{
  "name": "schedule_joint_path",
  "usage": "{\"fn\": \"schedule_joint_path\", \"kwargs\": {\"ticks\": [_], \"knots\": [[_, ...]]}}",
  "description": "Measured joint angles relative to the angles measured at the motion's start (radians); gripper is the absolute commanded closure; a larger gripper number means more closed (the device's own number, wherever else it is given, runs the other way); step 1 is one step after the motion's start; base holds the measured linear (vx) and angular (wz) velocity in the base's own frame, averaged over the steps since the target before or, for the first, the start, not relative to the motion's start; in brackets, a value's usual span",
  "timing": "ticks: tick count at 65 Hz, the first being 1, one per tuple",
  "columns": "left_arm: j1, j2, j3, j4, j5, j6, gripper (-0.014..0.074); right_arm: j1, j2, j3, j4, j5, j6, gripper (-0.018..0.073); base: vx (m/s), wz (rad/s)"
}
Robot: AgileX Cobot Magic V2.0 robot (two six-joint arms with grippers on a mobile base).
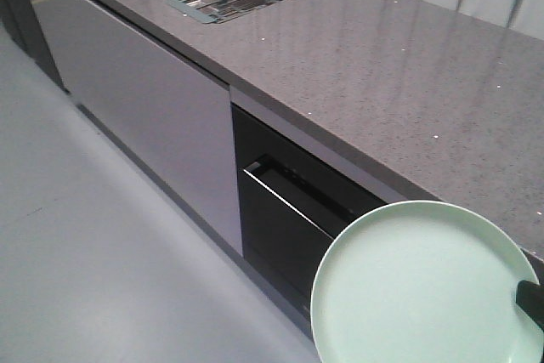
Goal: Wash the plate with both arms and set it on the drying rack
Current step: 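Drive the base away from the counter holding the plate in the right gripper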
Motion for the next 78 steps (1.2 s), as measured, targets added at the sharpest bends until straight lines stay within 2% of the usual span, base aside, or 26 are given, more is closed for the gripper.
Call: {"fn": "schedule_joint_path", "kwargs": {"ticks": [78], "knots": [[0.000, 0.000, 0.000, 0.000, 0.000, 0.000, 0.0603, 0.000, 0.000, 0.000, 0.000, 0.000, 0.000, 0.0561, -0.01, 0.40]]}}
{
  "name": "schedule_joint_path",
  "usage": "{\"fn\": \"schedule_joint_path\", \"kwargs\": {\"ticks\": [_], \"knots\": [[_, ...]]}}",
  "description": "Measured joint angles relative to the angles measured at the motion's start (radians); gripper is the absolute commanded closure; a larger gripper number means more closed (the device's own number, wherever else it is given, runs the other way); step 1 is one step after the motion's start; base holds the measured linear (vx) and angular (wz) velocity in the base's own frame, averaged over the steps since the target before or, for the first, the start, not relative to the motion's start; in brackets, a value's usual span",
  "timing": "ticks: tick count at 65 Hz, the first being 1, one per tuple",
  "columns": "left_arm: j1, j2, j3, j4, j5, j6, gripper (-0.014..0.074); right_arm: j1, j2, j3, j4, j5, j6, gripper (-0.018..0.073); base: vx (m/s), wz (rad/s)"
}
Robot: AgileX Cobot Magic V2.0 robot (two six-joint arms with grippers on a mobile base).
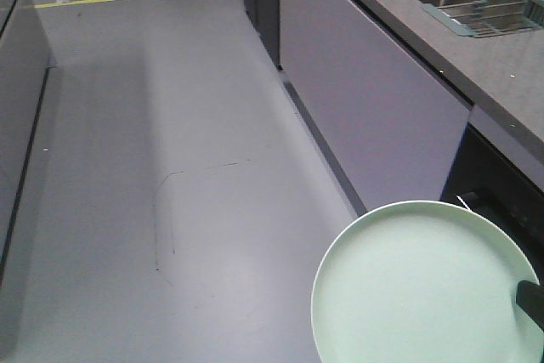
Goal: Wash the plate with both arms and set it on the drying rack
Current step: 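Drive the base away from the counter holding the plate in the right gripper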
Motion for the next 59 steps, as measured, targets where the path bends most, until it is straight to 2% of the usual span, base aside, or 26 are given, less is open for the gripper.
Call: {"fn": "schedule_joint_path", "kwargs": {"ticks": [36, 59], "knots": [[0.000, 0.000, 0.000, 0.000, 0.000, 0.000, 0.0603, 0.000, 0.000, 0.000, 0.000, 0.000, 0.000, 0.0561, 0.12, 0.44], [0.000, 0.000, 0.000, 0.000, 0.000, 0.000, 0.0603, 0.000, 0.000, 0.000, 0.000, 0.000, 0.000, 0.0561, 0.14, 0.29]]}}
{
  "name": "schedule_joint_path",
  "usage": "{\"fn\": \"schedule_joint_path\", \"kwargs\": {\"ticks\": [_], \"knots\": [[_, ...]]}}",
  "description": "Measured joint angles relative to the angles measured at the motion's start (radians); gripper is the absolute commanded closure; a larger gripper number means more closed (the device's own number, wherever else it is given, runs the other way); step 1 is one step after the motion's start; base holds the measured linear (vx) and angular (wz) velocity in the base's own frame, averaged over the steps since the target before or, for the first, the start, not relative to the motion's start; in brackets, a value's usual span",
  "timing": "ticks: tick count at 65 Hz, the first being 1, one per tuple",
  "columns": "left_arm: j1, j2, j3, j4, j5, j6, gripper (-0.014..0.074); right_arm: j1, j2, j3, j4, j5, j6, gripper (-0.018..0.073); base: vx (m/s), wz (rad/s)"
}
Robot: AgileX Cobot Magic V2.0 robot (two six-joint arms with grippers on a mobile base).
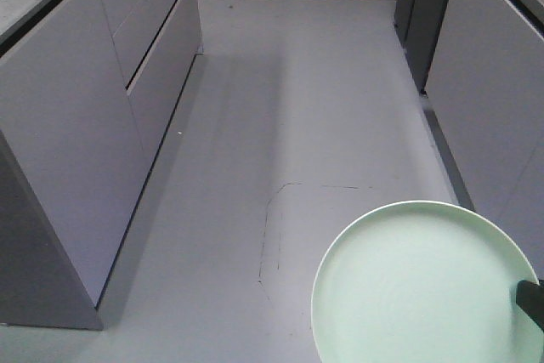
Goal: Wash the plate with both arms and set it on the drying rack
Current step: 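Drive the base away from the counter holding the plate in the right gripper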
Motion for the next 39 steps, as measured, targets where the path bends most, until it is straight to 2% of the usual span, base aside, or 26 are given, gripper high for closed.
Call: {"fn": "schedule_joint_path", "kwargs": {"ticks": [39], "knots": [[0.000, 0.000, 0.000, 0.000, 0.000, 0.000, 0.0603, 0.000, 0.000, 0.000, 0.000, 0.000, 0.000, 0.0561, 0.20, 0.13]]}}
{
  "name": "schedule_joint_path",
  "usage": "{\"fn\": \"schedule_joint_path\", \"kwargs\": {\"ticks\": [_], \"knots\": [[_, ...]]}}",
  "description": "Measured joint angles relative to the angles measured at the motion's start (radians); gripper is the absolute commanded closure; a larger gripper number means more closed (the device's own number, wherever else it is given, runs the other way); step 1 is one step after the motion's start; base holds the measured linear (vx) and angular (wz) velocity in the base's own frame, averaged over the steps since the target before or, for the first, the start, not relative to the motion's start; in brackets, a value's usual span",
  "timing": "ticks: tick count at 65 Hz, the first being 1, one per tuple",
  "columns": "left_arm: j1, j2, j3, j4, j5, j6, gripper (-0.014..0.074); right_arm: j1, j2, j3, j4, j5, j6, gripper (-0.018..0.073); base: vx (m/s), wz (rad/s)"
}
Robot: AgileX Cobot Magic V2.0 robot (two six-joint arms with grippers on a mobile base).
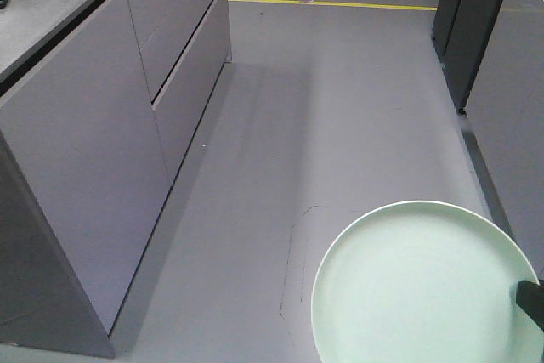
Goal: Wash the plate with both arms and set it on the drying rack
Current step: 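Drive the base away from the counter holding the plate in the right gripper, then drive along the aisle toward the counter with the sink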
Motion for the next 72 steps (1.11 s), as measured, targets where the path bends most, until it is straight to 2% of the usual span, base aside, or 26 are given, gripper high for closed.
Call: {"fn": "schedule_joint_path", "kwargs": {"ticks": [72], "knots": [[0.000, 0.000, 0.000, 0.000, 0.000, 0.000, 0.0603, 0.000, 0.000, 0.000, 0.000, 0.000, 0.000, 0.0561, 0.25, 0.00]]}}
